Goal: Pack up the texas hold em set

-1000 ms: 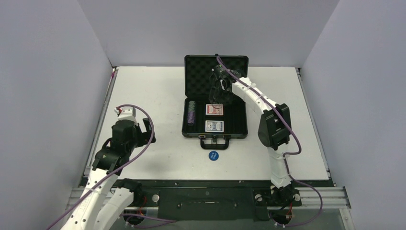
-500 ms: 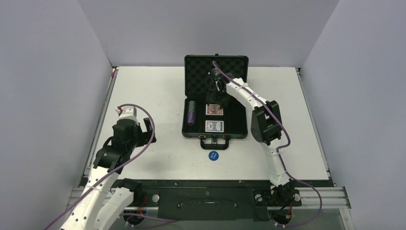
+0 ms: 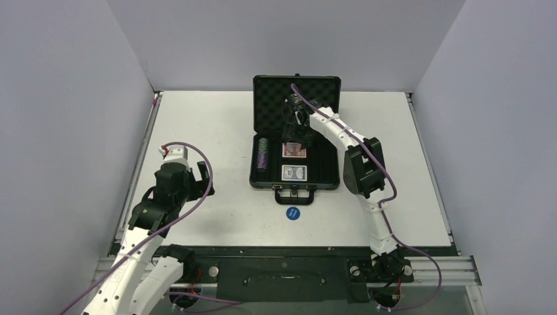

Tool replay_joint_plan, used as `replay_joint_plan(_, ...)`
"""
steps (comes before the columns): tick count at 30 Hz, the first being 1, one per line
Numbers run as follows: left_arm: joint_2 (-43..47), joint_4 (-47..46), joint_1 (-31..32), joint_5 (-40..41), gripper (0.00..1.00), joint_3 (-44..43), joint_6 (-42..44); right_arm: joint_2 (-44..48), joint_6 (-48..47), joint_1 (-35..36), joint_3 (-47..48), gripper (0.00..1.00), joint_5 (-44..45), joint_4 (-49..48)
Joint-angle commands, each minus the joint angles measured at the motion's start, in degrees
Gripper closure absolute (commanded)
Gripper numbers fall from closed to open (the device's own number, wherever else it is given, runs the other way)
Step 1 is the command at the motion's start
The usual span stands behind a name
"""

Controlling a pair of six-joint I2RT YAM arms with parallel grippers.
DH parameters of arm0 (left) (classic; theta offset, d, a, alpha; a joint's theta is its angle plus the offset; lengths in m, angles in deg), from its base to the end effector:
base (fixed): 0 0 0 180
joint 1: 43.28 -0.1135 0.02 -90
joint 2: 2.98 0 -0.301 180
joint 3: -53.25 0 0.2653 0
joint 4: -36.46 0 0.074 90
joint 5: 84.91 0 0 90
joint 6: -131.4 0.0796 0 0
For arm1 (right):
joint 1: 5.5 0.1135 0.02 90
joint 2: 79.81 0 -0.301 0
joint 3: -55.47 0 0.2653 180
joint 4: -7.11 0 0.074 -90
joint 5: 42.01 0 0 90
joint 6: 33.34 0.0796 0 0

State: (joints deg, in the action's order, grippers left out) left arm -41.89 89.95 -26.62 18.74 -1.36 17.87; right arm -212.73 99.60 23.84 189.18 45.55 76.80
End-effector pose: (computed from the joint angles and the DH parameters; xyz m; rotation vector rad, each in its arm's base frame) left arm 0.1594 -0.0281 0.2816 -0.2615 2.1959 -0.1235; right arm 0.4739 0.2703 0.1943 0.3259 2.8282 0.3617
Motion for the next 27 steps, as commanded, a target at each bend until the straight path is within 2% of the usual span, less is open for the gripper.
replay_joint_plan(1,0.01,-2.24,-0.49,0.00,0.04,-0.47,-0.03,-0.62,0.80,0.21,2.21,0.67,0.21,-0.60)
replay_joint_plan(16,-0.11,-2.39,-0.45,-0.29,0.04,-0.34,-0.03,-0.49,0.81,-0.75,2.10,0.60,2.25,-2.32)
replay_joint_plan(19,0.01,-2.45,-0.41,-0.37,0.04,-0.34,-0.03,0.11,0.48,-0.86,1.87,0.44,2.26,-2.59)
replay_joint_plan(21,-0.03,-2.42,-0.41,-0.36,0.04,-0.37,-0.03,1.05,0.36,-0.82,1.21,0.29,3.87,-2.66)
replay_joint_plan(23,-0.04,-2.42,-0.41,-0.38,0.04,-0.31,-0.03,2.54,0.19,-0.79,0.01,0.21,4.33,-3.28)
replay_joint_plan(27,0.18,-2.37,-0.39,-0.38,0.04,-0.30,-0.03,6.42,-0.52,-0.63,-2.96,0.16,4.20,-5.53)
